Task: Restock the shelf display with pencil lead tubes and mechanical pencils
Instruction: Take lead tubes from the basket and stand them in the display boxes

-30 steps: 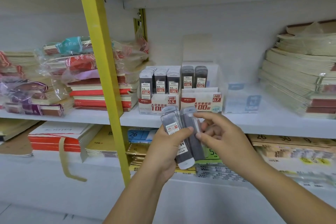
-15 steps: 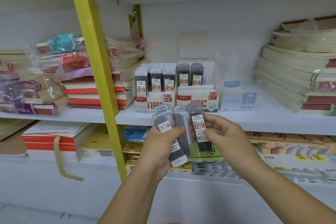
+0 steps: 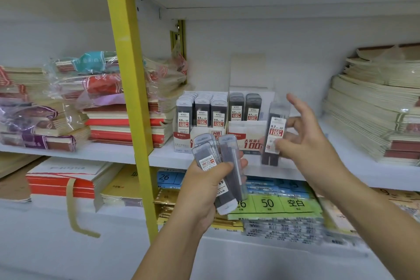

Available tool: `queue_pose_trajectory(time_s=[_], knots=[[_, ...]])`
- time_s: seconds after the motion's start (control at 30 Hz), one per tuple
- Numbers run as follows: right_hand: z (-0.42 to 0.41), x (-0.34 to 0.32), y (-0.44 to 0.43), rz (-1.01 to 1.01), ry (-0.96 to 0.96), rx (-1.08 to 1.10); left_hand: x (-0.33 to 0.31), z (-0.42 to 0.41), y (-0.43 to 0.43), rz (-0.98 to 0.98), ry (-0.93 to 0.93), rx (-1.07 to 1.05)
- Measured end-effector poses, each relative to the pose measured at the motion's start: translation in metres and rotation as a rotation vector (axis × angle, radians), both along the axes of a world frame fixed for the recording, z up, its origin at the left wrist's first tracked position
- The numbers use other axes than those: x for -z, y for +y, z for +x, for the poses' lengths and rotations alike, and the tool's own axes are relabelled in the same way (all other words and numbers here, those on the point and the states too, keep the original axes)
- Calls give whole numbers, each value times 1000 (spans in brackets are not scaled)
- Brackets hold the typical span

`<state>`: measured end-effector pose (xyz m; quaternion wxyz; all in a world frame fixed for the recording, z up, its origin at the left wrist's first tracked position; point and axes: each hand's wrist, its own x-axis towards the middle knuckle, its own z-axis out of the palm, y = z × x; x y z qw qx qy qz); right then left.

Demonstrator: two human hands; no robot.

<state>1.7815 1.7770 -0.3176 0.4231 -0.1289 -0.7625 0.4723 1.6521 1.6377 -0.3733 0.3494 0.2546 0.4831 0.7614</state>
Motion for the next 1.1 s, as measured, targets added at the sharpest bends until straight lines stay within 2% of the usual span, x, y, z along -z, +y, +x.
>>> queue_pose_trajectory(time_s=[0.17,0.27,0.4,0.57,0.7,0.97,1.1], knots=[[-16,-76,45,294,-25,167,-9,-12,7,83,-23,-23],[-32,-92,69,532,-177,315,-12,-18,13,116,-49,-44],[-45,-89,87,677,-361,384,-12,-20,19,133,-40,-53],[-57,-70,101,688,-431,356,-8,-22,23,139,-55,-44],[-62,-65,111,780,-436,426,-6,-24,23,139,-59,-43],[-66,-73,101,770,-460,548,-7,-24,22,138,-52,-35],[-50,-70,71,748,-317,533,-9,-19,20,114,-21,-11]])
